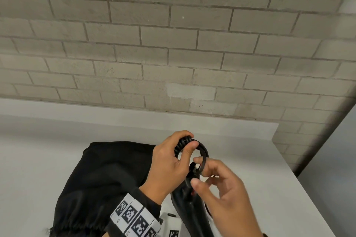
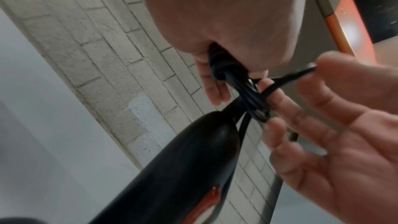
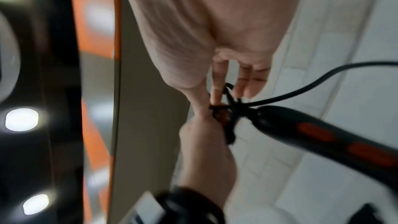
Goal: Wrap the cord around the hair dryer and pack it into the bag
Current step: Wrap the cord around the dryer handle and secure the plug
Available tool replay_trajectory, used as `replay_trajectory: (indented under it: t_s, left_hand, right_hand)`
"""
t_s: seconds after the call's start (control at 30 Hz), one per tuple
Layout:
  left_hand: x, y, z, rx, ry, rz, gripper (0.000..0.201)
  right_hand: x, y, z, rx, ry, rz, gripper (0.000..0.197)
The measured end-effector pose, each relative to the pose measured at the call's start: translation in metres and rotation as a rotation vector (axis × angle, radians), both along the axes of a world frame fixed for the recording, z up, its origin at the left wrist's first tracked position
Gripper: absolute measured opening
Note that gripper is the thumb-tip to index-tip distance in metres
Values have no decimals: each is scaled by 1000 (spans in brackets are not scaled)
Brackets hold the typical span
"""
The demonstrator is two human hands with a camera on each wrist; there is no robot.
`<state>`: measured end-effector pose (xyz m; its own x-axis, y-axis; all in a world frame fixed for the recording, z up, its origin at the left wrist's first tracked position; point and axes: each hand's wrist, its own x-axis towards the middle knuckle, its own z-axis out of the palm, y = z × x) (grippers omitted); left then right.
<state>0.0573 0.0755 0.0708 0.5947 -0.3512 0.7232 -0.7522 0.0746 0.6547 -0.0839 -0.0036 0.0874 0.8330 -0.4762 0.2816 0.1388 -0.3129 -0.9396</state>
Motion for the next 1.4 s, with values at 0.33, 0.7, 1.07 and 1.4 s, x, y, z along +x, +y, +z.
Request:
replay_trajectory:
  t_s: [0.33, 0.7, 1.07, 1.4]
  left_hand:
    - [-8, -4, 1, -21, 52, -44, 23]
    - [-8, -7, -2, -7, 4, -13, 22]
    - [-4, -6, 1, -24, 126, -48, 15]
    - [-5, -2, 1, -17, 194, -78, 12]
  right_hand:
    - [14, 27, -43, -118, -223, -331, 43]
    - [5, 17, 0, -25, -72, -409, 19]
    - [-24, -21, 26, 580, -285, 174, 74]
    - [-6, -8, -53, -543, -255, -51, 63]
